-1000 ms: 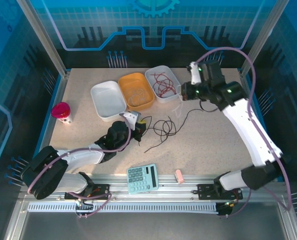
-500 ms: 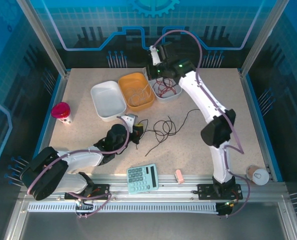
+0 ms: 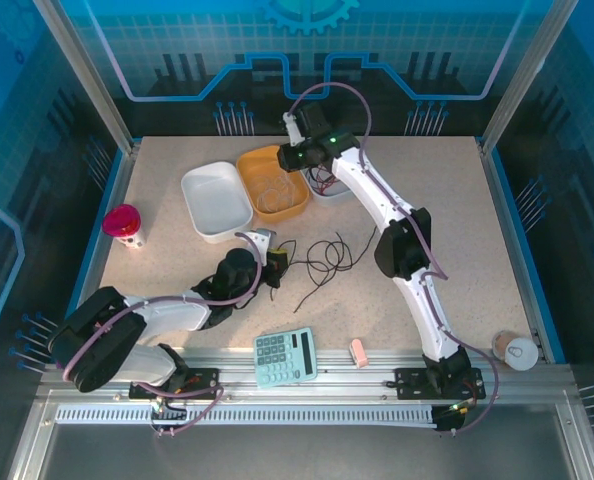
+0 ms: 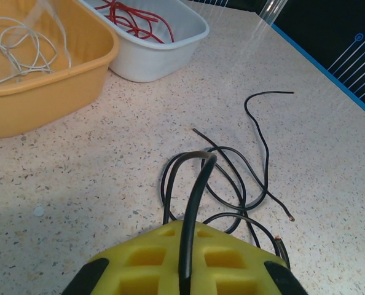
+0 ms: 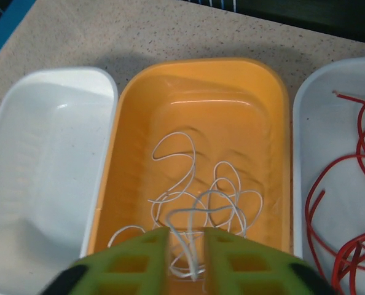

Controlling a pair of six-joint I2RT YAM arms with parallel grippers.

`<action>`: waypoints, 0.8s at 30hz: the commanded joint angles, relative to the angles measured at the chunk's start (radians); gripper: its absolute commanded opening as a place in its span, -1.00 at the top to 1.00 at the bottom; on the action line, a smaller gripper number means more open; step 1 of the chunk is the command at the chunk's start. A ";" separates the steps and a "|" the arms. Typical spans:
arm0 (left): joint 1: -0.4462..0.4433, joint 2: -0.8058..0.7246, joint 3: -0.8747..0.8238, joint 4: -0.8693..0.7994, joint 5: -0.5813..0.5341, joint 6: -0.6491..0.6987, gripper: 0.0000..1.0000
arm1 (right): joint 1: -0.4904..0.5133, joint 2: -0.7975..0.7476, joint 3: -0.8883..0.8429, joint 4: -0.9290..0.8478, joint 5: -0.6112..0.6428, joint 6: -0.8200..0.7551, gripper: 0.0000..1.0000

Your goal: Untangle the cables

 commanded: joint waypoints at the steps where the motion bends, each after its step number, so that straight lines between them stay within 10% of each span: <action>1: 0.006 0.006 -0.006 0.046 0.006 -0.021 0.94 | 0.013 0.013 0.008 0.030 -0.033 -0.010 0.39; 10: 0.006 -0.001 0.003 0.037 0.013 -0.027 0.94 | 0.007 -0.107 -0.084 0.021 -0.030 -0.032 0.18; 24: 0.007 -0.062 0.028 -0.023 0.003 -0.032 0.94 | -0.036 -0.719 -0.937 0.359 -0.006 0.075 -0.08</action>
